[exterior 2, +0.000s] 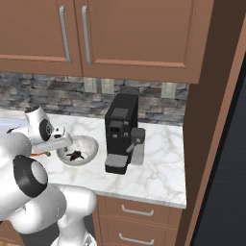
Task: Remove the banana from the bowl and place it on the small plate. Then place the bowl with only the fish in the microwave, close the door, and press the start button to microwave the fish.
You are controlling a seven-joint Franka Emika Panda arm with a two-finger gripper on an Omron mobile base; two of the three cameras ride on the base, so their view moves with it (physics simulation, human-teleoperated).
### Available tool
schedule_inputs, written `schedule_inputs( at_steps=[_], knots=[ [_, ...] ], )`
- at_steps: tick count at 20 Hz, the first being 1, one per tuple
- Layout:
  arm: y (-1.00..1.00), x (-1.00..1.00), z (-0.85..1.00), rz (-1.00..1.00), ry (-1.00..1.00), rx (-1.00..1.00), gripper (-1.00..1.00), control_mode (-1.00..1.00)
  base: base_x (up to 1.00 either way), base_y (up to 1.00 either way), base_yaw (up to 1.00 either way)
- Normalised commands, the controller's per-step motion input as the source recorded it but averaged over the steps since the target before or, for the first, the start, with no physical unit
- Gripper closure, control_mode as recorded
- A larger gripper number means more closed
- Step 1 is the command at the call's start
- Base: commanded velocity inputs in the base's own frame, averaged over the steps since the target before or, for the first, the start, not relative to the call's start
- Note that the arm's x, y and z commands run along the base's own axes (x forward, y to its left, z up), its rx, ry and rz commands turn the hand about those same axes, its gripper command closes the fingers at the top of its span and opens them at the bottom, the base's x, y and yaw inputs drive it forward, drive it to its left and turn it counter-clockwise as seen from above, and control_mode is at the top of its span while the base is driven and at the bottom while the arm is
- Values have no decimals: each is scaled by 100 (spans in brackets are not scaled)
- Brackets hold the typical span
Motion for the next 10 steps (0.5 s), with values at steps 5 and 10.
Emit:
schedule_inputs(
  at_steps=[5,10],
  knots=[
    [5,10,-11,0,0,-6,-100,-100,0,0,0],
    [0,9,-15,0,0,0,-100,-100,0,0,0]
  ],
)
